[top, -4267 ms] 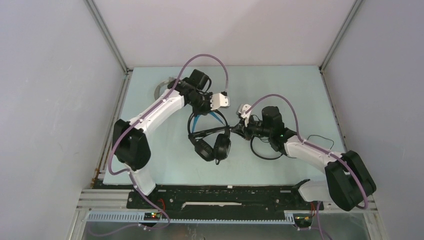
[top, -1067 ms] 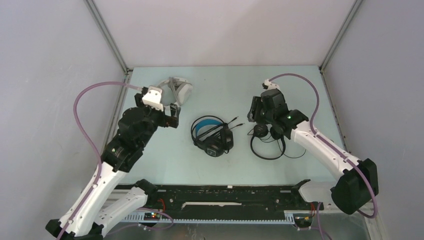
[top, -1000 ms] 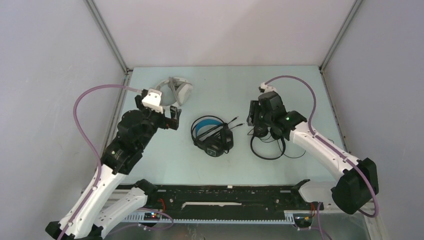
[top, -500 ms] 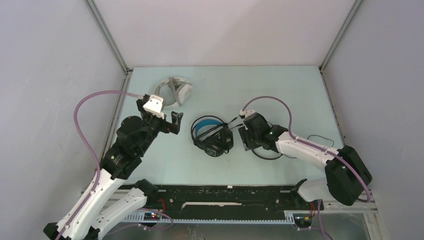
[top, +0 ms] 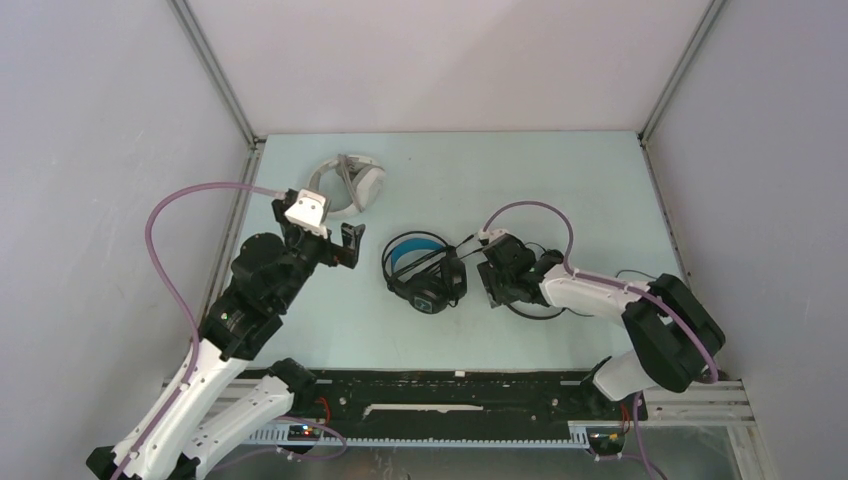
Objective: Wrap the headphones
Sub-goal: Pick up the headphones from the center of the board.
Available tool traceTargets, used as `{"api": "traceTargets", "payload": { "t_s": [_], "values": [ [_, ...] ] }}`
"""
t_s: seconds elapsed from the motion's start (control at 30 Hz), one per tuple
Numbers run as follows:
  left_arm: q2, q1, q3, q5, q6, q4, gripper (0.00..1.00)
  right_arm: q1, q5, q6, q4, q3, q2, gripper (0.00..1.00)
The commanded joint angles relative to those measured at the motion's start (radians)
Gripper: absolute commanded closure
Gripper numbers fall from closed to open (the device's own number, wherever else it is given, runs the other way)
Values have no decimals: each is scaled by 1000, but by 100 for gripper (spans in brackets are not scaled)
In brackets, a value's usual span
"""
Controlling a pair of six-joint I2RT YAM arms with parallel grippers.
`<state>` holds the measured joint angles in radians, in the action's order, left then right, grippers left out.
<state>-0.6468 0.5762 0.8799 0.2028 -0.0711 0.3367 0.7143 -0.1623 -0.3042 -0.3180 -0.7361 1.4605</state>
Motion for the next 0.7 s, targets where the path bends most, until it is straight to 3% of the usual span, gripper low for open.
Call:
{"api": "traceTargets", "payload": {
  "t_s": [0.0,0.27,0.47,0.67],
  "values": [
    [13,5,-24,2,-19,-47,3,-18,-22,-28,62,12,43,52],
    [10,7,-27,7,-19,-49,3,-92,13,-49,64,-10,-92,100],
    [2,6,-29,35,-14,-53,3,-194,209,-138,127,-36,-328,100],
    [-10,6,-36,46,-19,-60,2,-275,254,-442,212,-36,-468,100]
  ]
}}
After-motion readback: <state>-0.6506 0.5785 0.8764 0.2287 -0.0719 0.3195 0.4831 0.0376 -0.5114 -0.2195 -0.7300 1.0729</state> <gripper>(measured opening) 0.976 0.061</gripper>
